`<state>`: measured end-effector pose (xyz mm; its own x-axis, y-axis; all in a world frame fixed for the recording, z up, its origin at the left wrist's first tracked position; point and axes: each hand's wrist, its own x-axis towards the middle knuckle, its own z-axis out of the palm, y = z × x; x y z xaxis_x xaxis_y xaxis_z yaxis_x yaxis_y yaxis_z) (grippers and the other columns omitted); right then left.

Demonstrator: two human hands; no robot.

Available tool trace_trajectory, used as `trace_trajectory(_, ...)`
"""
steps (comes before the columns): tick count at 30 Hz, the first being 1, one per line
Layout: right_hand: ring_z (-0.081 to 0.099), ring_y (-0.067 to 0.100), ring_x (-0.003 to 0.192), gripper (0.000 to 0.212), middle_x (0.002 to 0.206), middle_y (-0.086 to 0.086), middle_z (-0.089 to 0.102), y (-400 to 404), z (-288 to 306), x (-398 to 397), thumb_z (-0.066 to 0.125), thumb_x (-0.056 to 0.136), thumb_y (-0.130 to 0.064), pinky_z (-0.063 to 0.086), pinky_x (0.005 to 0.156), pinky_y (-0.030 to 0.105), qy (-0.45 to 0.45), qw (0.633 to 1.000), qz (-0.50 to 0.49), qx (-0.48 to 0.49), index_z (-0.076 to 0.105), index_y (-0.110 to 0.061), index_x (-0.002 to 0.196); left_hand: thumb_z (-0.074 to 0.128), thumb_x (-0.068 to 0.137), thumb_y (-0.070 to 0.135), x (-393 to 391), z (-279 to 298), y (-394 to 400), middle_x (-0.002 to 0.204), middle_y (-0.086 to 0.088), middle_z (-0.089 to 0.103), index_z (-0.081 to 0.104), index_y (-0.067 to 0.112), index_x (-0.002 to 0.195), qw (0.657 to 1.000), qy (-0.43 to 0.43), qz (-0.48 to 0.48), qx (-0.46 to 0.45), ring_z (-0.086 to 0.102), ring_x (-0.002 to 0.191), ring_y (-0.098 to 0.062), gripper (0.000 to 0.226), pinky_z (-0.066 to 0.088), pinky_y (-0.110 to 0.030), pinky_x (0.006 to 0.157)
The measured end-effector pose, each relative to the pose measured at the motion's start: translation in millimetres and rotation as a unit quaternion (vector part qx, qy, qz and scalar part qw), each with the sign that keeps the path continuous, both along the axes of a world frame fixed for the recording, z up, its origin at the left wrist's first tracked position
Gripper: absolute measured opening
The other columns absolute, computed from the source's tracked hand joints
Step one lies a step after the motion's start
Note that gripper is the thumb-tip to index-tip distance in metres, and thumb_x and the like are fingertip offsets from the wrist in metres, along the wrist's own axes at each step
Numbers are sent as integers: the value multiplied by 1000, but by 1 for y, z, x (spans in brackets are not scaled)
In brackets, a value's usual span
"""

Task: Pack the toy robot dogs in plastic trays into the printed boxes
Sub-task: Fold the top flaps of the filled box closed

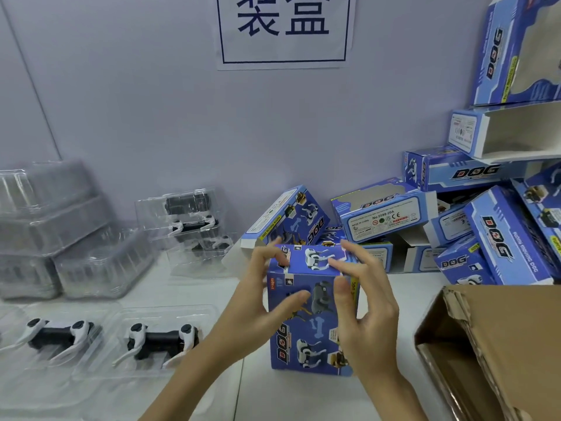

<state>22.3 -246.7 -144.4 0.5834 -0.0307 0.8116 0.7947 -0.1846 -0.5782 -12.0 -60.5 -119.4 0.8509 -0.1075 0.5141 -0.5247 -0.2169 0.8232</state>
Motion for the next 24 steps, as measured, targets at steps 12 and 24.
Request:
trace_trajectory(12,70,51,110,95,129,25,69,-37,17,15,42,74,-93,62,86,56,658,684,291,124,78,-18,121,93,76,22,6,13,38,155,1,47,55,31,150,993,-13,-40,-112,57,136,-25,83,59,-33,92)
trace_trajectory(24,67,37,121,75,141,5,63,-19,18,12,74,85,-19,61,90,51,345,861,313,204,44,-45,149,69,92,60,16,9,41,152,12,56,42,48,154,970,89,-77,-213,63,130,-36,69,55,-53,94)
